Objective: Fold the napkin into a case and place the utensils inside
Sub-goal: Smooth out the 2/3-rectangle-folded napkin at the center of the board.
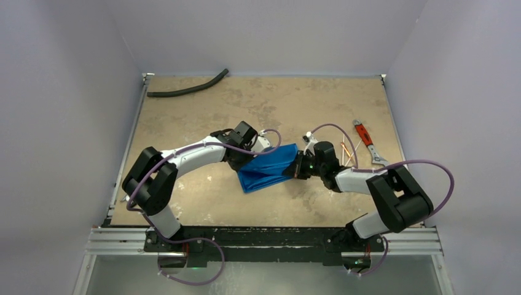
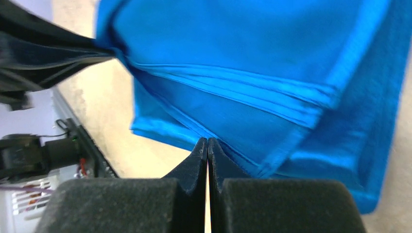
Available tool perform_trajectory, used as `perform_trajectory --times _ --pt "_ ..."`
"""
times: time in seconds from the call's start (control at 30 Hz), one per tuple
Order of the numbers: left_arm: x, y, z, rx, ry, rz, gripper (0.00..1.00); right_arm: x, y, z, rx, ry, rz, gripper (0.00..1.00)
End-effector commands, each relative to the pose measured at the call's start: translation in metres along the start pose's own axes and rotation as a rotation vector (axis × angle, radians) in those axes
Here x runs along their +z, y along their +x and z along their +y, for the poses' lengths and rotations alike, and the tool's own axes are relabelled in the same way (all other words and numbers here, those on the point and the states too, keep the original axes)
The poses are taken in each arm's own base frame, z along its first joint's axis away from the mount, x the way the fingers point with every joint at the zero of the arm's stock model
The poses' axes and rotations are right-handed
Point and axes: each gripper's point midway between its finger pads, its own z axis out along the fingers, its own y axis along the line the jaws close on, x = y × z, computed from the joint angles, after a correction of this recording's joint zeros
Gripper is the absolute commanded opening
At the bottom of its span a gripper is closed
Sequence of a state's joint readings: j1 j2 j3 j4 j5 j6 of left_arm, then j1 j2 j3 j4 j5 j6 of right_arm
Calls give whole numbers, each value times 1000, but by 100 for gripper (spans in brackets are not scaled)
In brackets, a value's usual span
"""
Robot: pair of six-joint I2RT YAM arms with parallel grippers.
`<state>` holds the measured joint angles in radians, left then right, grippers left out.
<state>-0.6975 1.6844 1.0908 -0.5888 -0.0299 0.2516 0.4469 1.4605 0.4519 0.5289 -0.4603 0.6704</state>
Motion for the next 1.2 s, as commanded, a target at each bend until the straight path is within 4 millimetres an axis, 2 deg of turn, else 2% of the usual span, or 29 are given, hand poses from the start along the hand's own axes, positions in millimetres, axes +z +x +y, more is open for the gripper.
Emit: perform_trajectory --times 0.0,0.2,0.37,0.47,0.57,0.77,1.03,1.17 --pt "-7 -8 0 39 11 -47 0 3 4 -27 23 110 -31 0" --pt "-8 5 2 110 -3 -24 0 4 17 -50 80 199 -19 0" --pt "-7 10 2 174 7 -6 0 0 15 -53 123 218 -64 0" --pt "-8 5 3 186 15 -4 0 -1 15 -51 131 212 -67 0" --pt "-14 -9 5 177 17 -26 0 0 16 -51 129 213 -58 0" --pt "-26 -22 -11 151 126 -52 0 -2 18 -57 126 241 -59 0" --pt "-13 12 -15 243 136 42 0 -8 14 -56 143 255 -97 0" --pt "-9 18 -10 270 104 53 0 -13 6 -50 124 258 -113 0"
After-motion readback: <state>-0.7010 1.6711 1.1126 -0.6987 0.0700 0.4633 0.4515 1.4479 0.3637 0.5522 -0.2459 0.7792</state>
